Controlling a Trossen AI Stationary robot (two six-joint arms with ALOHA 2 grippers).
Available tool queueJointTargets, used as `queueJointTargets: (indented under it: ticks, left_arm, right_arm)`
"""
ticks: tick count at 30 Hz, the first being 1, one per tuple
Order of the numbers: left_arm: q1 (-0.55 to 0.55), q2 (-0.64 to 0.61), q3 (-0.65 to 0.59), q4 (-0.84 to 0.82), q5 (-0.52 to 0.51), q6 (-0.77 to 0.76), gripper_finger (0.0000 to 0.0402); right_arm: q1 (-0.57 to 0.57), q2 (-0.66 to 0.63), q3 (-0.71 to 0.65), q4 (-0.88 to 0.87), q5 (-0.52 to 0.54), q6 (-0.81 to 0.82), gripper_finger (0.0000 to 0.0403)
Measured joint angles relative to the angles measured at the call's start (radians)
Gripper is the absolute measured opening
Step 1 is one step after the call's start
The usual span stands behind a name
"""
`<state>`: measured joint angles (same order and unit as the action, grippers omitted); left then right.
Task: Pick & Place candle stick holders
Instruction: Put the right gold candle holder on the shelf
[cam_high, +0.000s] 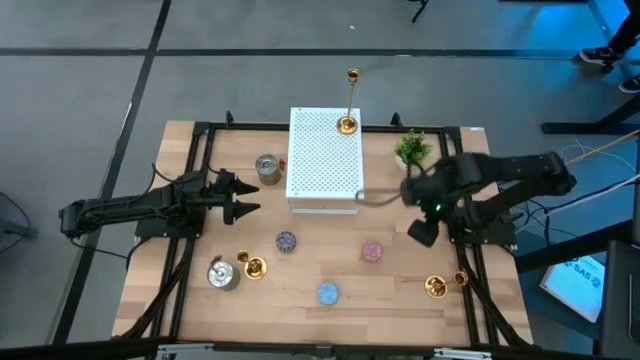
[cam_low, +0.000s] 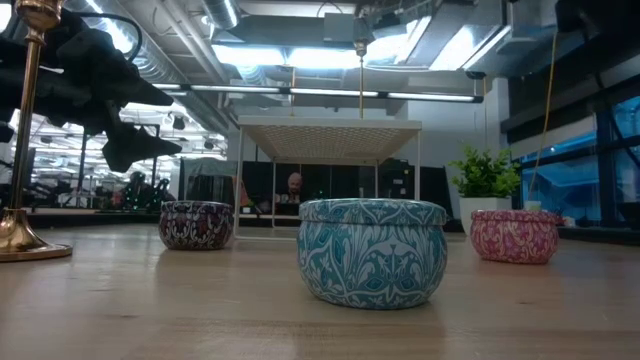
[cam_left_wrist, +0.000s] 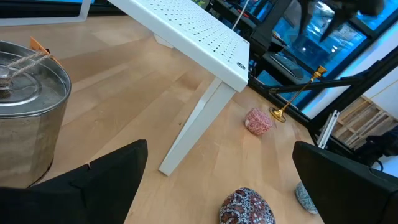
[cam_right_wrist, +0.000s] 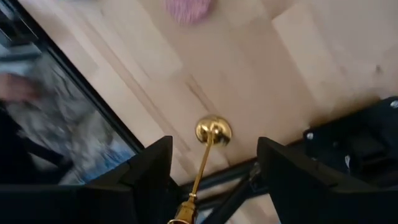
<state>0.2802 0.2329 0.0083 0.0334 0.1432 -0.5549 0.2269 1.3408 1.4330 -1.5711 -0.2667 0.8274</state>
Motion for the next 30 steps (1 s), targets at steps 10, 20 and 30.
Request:
queueJointTargets:
  ticks: [10,20,30]
  left_arm:
    - [0.0,0.0,0.0,0.0,0.0,0.0,0.04]
    - [0.0,0.0,0.0,0.0,0.0,0.0,0.04]
    - [0.0,0.0,0.0,0.0,0.0,0.0,0.04]
  right_arm:
    - [0.229,0.211,0.0,0.007,-0.072,0.022,0.024]
    - [0.387,0.367,0.0,0.0,-0.208,0.055,0.024]
    - [0.401,0.393,0.0,0.001,-0.176,0.007,0.024]
